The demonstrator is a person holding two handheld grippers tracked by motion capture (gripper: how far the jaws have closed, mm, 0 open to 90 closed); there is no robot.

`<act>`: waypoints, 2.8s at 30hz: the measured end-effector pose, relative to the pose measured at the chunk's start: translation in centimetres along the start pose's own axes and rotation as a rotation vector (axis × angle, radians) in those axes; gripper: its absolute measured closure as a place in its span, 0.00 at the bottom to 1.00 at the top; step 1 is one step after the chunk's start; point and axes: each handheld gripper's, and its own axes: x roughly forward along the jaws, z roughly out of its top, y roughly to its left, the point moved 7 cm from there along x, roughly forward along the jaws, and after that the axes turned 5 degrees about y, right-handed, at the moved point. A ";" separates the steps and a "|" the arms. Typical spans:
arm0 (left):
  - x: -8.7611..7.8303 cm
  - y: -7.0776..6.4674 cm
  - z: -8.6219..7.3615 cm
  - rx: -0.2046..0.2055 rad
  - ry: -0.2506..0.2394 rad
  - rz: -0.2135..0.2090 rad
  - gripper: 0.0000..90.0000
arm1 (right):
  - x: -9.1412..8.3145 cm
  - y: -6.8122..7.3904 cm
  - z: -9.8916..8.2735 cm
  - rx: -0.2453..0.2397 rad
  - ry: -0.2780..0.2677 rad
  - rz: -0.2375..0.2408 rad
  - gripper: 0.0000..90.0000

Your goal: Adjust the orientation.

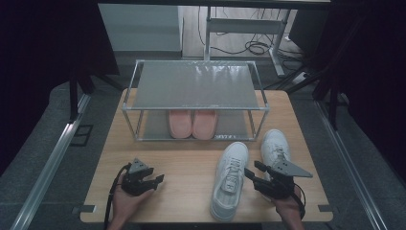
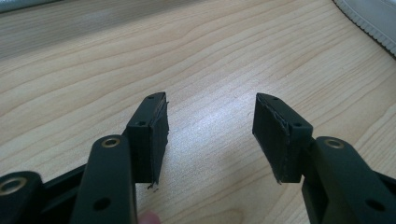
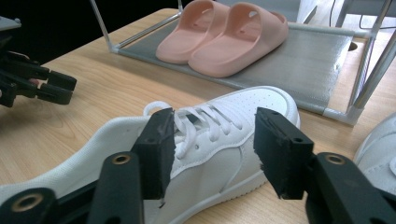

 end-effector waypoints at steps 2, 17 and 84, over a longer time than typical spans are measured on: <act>0.0 0.0 0.0 0.001 -0.002 0.002 0.51 | -0.1 0.0 0.1 0.001 -0.002 0.003 0.59; -0.1 0.1 0.1 -0.003 -0.027 0.024 0.52 | 0.3 2.9 -0.3 -0.080 0.066 0.101 1.00; 0.1 0.3 0.1 -0.015 -0.014 0.018 0.52 | 1.4 -0.6 1.9 -0.091 0.246 -0.032 1.00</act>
